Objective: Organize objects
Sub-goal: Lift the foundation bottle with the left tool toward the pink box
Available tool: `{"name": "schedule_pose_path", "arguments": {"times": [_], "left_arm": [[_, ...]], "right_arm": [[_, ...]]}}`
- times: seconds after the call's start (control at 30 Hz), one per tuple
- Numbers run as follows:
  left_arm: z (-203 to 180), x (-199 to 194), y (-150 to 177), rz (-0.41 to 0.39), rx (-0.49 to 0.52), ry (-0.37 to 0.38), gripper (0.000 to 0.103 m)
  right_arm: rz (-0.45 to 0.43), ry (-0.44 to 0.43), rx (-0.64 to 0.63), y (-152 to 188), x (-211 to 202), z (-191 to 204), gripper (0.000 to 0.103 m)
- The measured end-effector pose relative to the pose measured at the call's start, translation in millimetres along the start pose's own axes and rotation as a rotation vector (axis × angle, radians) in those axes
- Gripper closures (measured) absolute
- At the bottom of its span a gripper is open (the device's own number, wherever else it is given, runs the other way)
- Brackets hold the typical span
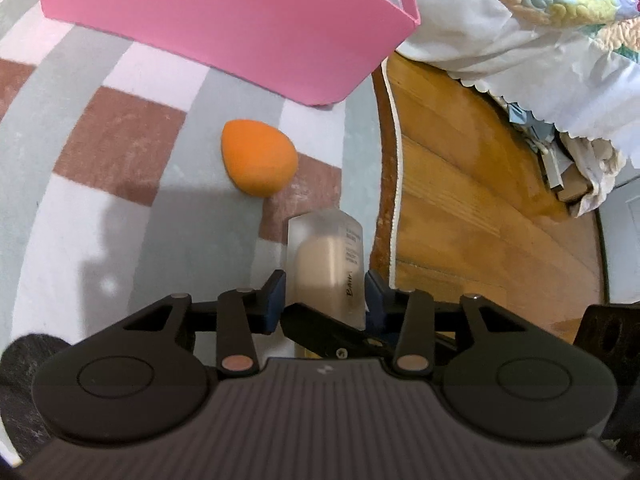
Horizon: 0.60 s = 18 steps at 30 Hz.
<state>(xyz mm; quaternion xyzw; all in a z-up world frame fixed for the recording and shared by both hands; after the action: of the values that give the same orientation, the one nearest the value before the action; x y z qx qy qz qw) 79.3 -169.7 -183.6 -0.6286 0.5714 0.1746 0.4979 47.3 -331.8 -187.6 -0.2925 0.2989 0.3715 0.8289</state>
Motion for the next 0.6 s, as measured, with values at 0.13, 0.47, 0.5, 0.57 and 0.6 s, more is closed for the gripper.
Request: {"name": "schedule_pose_path", "arguments": {"times": [0.13, 0.47, 0.5, 0.57, 0.6], "left_arm": [[-0.6, -2.5, 4.0, -0.003, 0.016, -0.011, 0.062], [-15.1, -48.3, 15.2, 0.007, 0.062, -0.030, 0.063], [-17.4, -54.6, 14.2, 0.006, 0.067, -0.033, 0.063], [-19.0, -66.2, 12.2, -0.005, 0.064, -0.030, 0.064], [-18.2, -73.1, 11.3, -0.020, 0.053, -0.017, 0.065]], "right_arm": [[-0.008, 0.028, -0.025, 6.2, -1.9, 6.1, 0.061], [0.023, 0.046, -0.121, 27.1, -30.9, 37.8, 0.060], [0.026, 0.050, -0.136, 27.6, -34.5, 42.3, 0.060], [0.029, 0.068, -0.184, 30.6, -41.7, 56.5, 0.060], [0.025, 0.077, -0.203, 32.1, -44.6, 62.1, 0.058]]}}
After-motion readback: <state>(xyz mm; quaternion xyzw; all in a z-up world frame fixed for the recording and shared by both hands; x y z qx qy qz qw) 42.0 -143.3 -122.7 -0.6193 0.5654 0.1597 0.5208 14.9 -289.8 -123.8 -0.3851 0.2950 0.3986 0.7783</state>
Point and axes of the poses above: each gripper's, at about its wrist camera, not at the fingertips, and x roughly the way its jaws point, z to its left, y to its underside, the point moved 3 cm from there along x, roughly the way its jaws point, and after that the axes turned 13 degrees about x, right-handed, at the moved point
